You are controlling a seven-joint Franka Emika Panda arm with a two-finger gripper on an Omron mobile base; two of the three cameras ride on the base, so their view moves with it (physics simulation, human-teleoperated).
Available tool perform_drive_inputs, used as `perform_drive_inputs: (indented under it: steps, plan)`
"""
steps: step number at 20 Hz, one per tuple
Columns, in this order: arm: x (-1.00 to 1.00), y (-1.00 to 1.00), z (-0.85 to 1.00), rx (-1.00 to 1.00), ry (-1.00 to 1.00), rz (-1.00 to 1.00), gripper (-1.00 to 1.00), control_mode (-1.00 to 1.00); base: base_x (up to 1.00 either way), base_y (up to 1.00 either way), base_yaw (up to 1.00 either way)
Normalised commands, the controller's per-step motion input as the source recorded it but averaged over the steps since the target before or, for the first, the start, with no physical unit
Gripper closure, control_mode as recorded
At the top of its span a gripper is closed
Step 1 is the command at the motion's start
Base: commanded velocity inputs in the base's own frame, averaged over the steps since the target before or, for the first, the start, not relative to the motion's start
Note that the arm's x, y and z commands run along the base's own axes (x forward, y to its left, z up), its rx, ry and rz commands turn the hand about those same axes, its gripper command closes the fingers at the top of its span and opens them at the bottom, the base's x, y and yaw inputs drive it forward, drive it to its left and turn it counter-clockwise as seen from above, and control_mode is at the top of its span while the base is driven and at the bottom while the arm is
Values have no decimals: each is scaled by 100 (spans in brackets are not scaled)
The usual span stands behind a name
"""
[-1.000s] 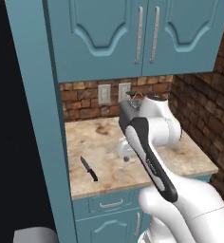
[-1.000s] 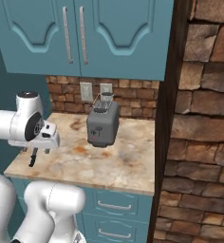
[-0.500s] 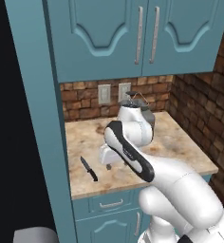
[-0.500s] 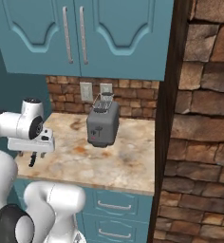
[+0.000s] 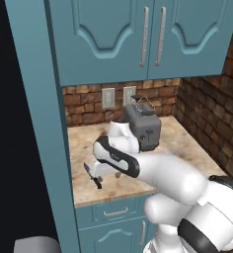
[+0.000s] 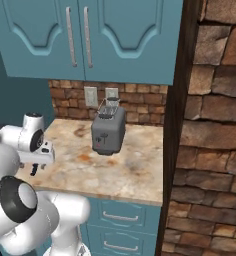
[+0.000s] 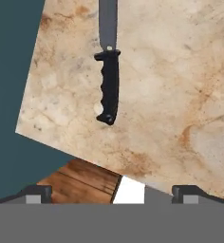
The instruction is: Retrieve the butter from the fridge and place it on a plate on the dining table. Then retrieve the butter knife by the fridge and place it near the plate.
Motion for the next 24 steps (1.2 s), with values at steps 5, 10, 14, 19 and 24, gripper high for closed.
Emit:
perform_drive_inputs:
  steps: [5,10,14,19,24]
  plan:
    - [40,26,-49,0,0,0,-100,-100,0,0,0]
    - [26,21,-44,0,0,0,-100,-100,0,0,0]
    - [32,3,-35,0,0,0,-100,-100,0,0,0]
    - [31,12,-36,0,0,0,-100,-100,0,0,0]
    - [-3,8,-57,0,-10,0,100,-100,0,0,0]
